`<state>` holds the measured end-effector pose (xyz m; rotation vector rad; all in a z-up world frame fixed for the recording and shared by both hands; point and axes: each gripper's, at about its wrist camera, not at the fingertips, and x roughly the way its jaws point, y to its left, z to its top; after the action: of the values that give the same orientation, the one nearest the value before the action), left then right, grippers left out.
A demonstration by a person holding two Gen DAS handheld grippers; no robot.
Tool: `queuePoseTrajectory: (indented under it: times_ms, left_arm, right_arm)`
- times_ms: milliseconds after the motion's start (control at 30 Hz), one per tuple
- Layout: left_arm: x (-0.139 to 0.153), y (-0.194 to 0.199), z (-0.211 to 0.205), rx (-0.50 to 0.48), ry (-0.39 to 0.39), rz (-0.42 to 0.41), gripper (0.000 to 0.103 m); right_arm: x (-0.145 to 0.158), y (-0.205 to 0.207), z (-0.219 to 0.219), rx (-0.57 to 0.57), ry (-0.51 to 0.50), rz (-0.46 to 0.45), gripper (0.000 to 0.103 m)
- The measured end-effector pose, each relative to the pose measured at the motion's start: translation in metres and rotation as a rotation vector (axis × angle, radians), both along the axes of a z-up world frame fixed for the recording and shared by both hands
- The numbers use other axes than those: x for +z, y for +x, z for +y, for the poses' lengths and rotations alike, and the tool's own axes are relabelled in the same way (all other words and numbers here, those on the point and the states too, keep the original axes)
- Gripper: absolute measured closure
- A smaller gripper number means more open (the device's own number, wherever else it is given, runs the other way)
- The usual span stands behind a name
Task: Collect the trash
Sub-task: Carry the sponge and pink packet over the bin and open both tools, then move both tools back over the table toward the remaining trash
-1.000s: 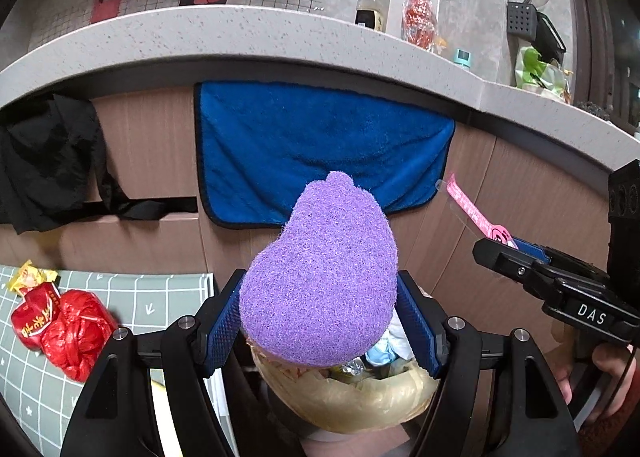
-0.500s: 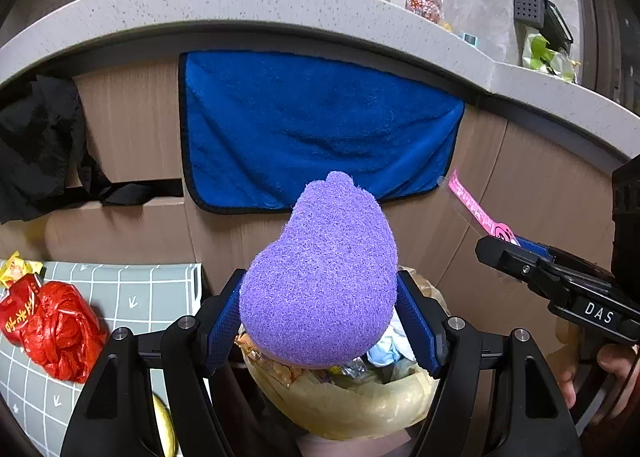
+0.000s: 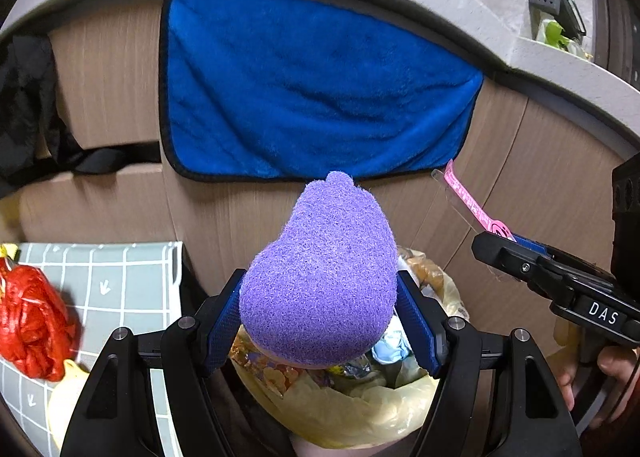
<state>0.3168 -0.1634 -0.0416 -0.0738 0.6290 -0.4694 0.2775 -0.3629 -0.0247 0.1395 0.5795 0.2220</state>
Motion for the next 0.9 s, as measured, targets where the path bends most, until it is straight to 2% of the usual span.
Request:
queuePoseTrajectory:
  times_ms: [400,533,600,733,900]
  left_arm:
    - [-0.022,0.022,-0.001,-0.043,-0.037,0.068,0.031]
    - [-0.029,0.028,-0.003,-0.073,-0.074,0.111,0.025]
    - [-0.028,0.026,-0.001,-0.078,-0.087,0.11,0.02]
    - [-0.019,0.024,0.008,-0.075,-0.11,0.104,0.02]
    - [-0.004,0.017,0.039,-0.019,-0.135,0.079,0.02]
  right_arm:
    - [-0.023,0.017,-0.013,-0.02,0.087,0.067,0.053]
    - [-0.028,0.02,-0.016,-0.026,0.111,0.095,0.048]
    - [-0.029,0.017,-0.017,-0.024,0.128,0.086,0.048]
    - [-0.027,0.01,-0.017,-0.018,0.129,0.07,0.047]
    - [-0.023,0.001,-0.013,-0.033,0.098,0.063,0.047]
